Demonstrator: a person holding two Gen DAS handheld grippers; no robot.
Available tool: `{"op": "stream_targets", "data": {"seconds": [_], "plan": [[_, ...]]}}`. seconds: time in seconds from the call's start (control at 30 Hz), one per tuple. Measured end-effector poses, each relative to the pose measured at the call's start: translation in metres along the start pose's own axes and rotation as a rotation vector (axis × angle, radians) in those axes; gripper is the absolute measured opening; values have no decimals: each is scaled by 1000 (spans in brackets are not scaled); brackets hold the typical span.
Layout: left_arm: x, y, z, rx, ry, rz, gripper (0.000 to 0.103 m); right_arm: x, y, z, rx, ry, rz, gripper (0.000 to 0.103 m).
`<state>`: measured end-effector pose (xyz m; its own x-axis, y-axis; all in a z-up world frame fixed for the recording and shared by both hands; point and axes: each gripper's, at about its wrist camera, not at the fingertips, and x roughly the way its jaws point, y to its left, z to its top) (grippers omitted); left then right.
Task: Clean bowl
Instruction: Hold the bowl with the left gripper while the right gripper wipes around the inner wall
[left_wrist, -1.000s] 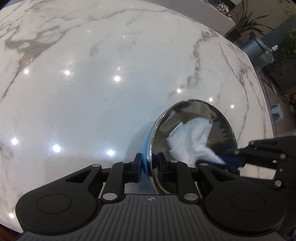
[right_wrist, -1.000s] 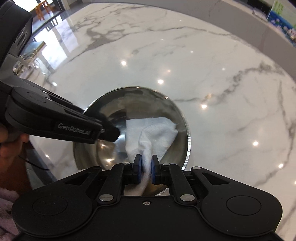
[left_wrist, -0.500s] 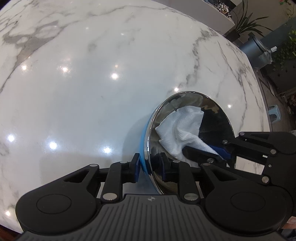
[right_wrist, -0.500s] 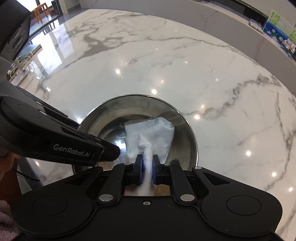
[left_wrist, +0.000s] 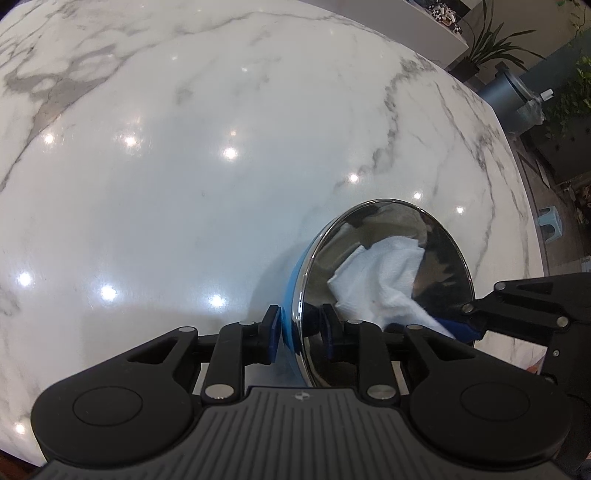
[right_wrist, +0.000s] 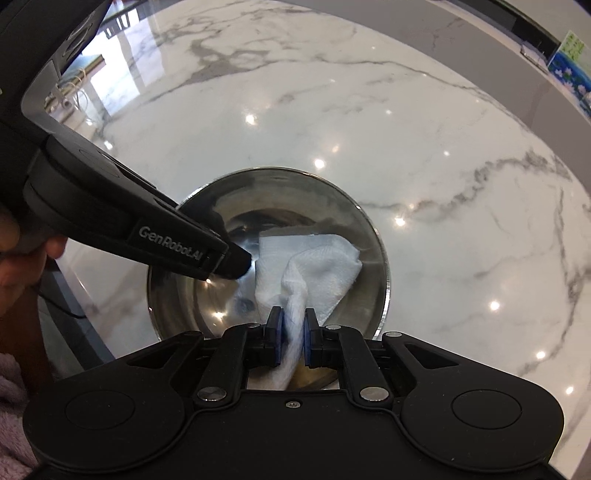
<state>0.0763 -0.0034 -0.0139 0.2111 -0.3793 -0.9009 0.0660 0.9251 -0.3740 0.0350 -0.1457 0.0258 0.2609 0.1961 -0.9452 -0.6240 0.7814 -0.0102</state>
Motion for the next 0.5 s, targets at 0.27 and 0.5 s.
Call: {"op": "stream_targets", "data": {"seconds": [0.27,0.5], "plan": [[0,-1,1,11,7,2,23,7,6,9,-30,-27,-76,9],[3,-6,2,25,13,10,23,10,-7,9,34,-70,-7,10]]}}
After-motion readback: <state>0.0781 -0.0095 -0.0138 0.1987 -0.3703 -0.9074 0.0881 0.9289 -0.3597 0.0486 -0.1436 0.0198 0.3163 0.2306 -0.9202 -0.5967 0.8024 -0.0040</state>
